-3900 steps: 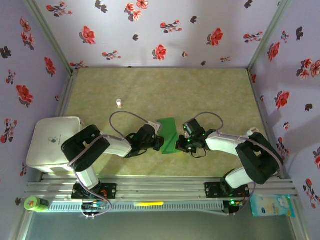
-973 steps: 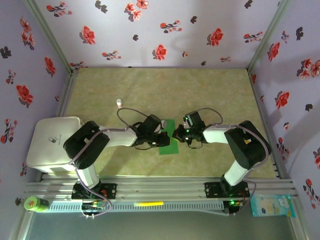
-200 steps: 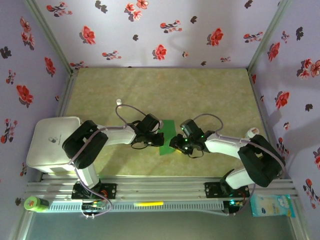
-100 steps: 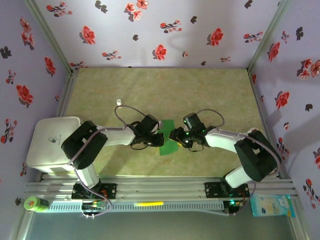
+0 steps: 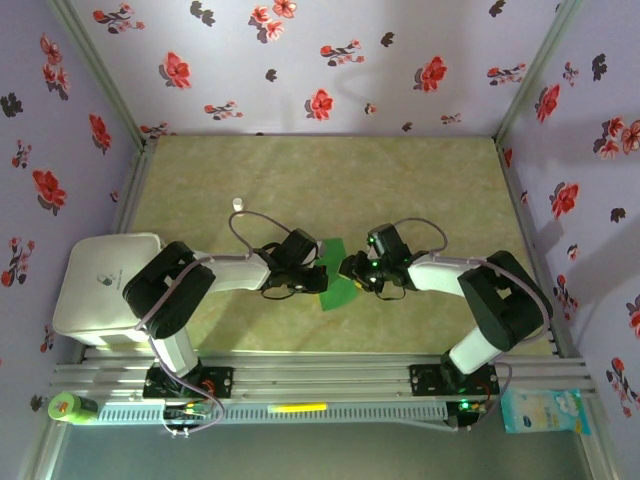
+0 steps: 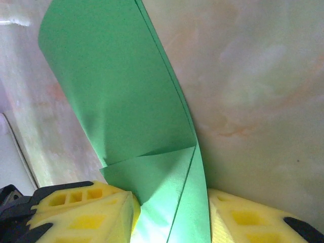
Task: Fold a paper plane with a square sheet of paper (pick it up from the middle)
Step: Turn over the paper at the center of the table.
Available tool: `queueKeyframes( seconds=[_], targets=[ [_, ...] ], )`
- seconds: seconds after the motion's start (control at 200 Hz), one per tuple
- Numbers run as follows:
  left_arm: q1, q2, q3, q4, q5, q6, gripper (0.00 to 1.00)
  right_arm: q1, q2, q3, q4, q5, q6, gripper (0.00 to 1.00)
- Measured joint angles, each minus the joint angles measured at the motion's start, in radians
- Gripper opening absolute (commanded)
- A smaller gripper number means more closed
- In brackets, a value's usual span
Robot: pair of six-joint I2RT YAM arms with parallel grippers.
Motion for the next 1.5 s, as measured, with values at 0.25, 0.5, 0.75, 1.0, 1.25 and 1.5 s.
queueKeyframes(
  seconds=[0.25,0.5,0.75,1.0,1.25,1.5],
  targets=[
    [0.0,-0.001,-0.006,0.009,0.0,-0.005,0.02,-0.013,0.023,-0.02,0.055,-0.031,0.001,0.33],
    [0.0,-0.001,-0.006,0.009,0.0,-0.005,0.02,-0.022,0.041,-0.025,0.085,-0.04,0.001,0.25],
    [0.0,-0.002,-0.006,0.009,0.0,-0.005,0.02,-0.029,0.053,-0.05,0.157,-0.049,0.005,0.19],
    [0.0,-0.005,-0.007,0.008,0.0,-0.005,0.04,-0.035,0.064,-0.065,0.212,-0.05,0.01,0.13],
    [0.001,-0.026,-0.023,0.005,0.0,-0.02,0.15,-0.037,0.065,-0.087,0.267,-0.051,0.013,0.07],
    [0.002,-0.151,-0.069,0.06,-0.013,-0.039,0.2,-0.037,0.003,-0.112,0.272,-0.031,0.016,0.04]
  ],
)
